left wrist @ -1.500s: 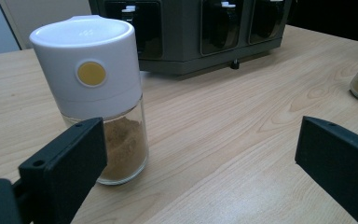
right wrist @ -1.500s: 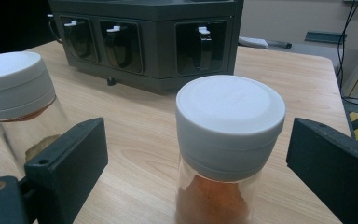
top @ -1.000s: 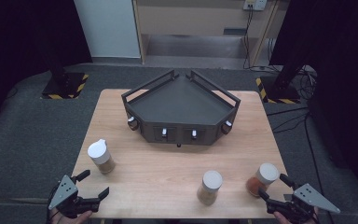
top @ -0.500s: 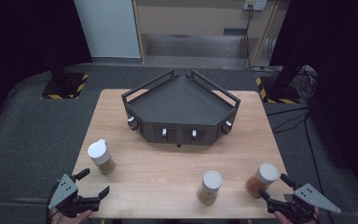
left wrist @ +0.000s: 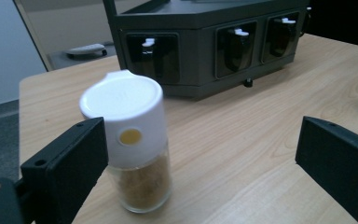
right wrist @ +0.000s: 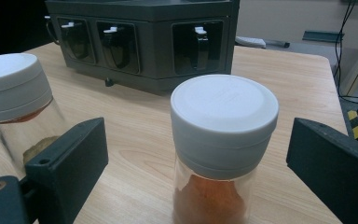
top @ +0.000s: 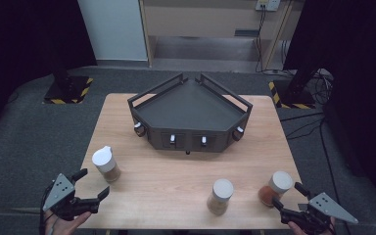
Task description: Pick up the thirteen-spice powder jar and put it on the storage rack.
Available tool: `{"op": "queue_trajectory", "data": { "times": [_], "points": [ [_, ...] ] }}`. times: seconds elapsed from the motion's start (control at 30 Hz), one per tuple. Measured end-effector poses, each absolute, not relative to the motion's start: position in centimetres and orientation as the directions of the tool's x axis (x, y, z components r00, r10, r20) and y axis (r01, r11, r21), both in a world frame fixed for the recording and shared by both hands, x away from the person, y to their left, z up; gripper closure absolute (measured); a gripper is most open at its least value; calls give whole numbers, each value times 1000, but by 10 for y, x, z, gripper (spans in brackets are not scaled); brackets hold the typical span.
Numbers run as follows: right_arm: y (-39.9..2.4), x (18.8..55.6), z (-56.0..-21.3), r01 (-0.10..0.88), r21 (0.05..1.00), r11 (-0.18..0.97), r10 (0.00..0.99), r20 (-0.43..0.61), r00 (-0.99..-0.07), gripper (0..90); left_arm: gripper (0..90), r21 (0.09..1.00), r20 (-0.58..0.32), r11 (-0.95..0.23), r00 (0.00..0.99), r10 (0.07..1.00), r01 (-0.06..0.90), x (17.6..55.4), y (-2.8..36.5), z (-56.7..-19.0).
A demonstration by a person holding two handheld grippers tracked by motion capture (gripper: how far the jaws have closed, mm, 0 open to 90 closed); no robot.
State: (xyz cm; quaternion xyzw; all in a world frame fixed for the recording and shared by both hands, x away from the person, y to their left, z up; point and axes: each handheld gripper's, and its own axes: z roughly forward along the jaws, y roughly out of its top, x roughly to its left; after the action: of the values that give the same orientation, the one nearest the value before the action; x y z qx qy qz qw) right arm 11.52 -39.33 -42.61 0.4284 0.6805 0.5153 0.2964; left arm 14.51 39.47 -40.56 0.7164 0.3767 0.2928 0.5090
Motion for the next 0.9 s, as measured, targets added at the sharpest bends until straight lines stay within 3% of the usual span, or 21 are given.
{"op": "queue_trajectory", "data": {
  "times": [0.4, 0.9],
  "points": [
    [-394, 115, -426, 275, 956, 100, 889, 39, -457, 53, 17, 943, 28, -196, 525, 851, 269, 176, 394, -390],
    [-395, 114, -426, 276, 956, 98, 888, 41, -457, 55, 29, 924, -12, -177, 487, 873, 340, 210, 390, -399]
  ]
}}
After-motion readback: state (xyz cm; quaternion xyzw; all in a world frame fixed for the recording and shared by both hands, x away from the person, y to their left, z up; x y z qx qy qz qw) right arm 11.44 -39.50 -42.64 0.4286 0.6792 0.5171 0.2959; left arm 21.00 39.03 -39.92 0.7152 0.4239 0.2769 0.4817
